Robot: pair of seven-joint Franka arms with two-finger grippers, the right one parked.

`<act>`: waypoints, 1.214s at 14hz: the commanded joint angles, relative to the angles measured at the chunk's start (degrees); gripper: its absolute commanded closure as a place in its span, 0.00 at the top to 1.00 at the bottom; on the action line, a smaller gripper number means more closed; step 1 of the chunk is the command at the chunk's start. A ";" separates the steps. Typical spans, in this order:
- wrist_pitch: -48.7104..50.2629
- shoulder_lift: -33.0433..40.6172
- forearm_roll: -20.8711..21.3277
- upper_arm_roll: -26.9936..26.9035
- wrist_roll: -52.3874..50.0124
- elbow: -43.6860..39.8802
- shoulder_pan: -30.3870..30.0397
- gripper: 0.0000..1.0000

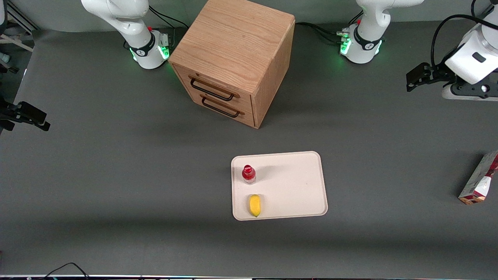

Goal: Place red cookie box on tray
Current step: 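Move the left gripper, open, down toward the red-and-white cookie box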

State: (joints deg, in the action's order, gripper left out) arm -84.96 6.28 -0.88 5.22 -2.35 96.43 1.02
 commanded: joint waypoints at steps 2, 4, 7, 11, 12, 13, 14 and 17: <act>2.34 -0.74 0.70 -0.56 -0.63 -2.91 0.13 1.00; 1.91 -1.44 2.36 -0.65 -1.08 -3.09 -0.05 1.00; 0.24 -3.54 4.74 -7.04 1.37 -4.66 -0.14 1.00; -0.91 -12.41 4.66 -17.68 23.04 -12.22 -0.14 1.00; -1.43 -14.87 4.05 -20.40 29.97 -13.28 -0.23 1.00; -3.35 -17.59 4.04 -22.52 36.30 -13.98 -0.31 1.00; -6.07 -19.97 4.04 -24.54 42.11 -14.08 -0.40 1.00; -15.82 -27.96 2.04 -28.86 55.84 -13.82 -1.45 1.00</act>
State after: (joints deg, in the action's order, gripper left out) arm -97.56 -15.72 2.95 -21.49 45.42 85.50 0.07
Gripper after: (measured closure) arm 0.000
